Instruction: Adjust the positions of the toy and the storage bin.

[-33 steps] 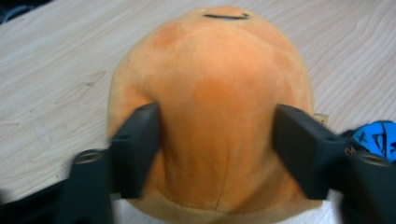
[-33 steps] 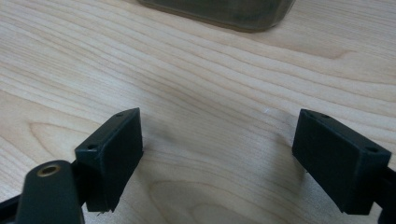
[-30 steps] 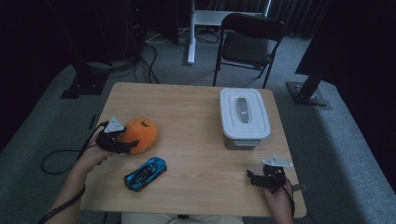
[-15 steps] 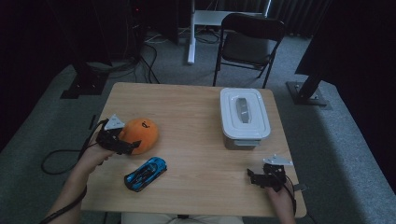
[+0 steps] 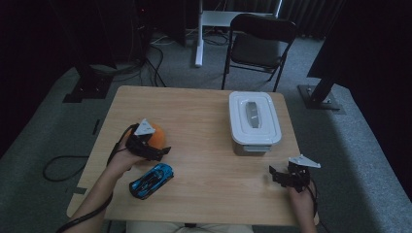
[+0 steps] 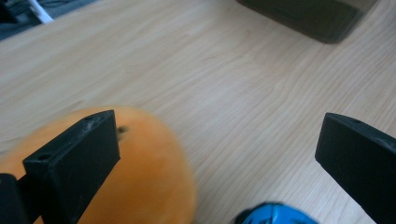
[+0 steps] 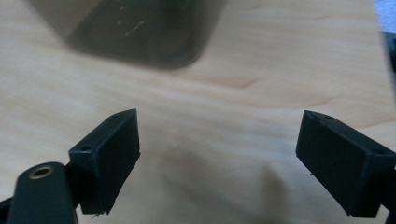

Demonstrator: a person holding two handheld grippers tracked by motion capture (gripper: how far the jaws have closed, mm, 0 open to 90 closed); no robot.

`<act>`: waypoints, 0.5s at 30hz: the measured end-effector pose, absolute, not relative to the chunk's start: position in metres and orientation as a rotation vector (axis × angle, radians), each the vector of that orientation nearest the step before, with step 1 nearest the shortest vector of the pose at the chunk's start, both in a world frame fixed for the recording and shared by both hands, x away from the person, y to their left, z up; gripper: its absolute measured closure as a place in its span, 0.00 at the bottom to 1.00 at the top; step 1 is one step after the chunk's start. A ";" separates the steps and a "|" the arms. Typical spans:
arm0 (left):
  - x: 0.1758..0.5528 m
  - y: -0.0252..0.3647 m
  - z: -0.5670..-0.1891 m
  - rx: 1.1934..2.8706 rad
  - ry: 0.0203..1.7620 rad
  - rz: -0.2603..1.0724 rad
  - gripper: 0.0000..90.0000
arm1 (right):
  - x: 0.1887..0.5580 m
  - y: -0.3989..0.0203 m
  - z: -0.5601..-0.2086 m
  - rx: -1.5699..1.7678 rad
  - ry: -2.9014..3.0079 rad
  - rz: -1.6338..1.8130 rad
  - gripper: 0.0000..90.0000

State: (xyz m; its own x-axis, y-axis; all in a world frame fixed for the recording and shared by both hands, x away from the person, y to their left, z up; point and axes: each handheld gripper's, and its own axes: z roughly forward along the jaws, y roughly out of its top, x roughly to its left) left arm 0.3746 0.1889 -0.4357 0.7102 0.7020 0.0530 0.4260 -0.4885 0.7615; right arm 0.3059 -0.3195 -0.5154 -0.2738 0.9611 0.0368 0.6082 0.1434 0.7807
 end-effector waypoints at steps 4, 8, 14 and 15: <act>0.385 0.167 -0.443 2.143 0.869 0.431 0.00 | 0.316 -0.326 -0.513 1.504 1.918 0.962 0.14; 0.396 0.145 -0.450 2.151 0.862 0.394 0.00 | 0.329 -0.329 -0.512 1.510 1.917 0.952 0.14; 0.402 0.116 -0.461 2.149 0.848 0.352 0.00 | 0.350 -0.334 -0.512 1.526 1.886 0.918 0.15; 0.403 0.112 -0.463 2.154 0.850 0.363 0.00 | 0.353 -0.334 -0.512 1.530 1.880 0.917 0.15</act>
State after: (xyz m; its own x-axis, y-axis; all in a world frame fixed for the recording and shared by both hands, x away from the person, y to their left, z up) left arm 0.4034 0.1122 -0.4631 0.7360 0.6767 -0.0180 0.4553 -0.4752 0.7529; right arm 0.3529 -0.3344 -0.5121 -0.2071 0.9783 0.0081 0.6084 0.1223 0.7841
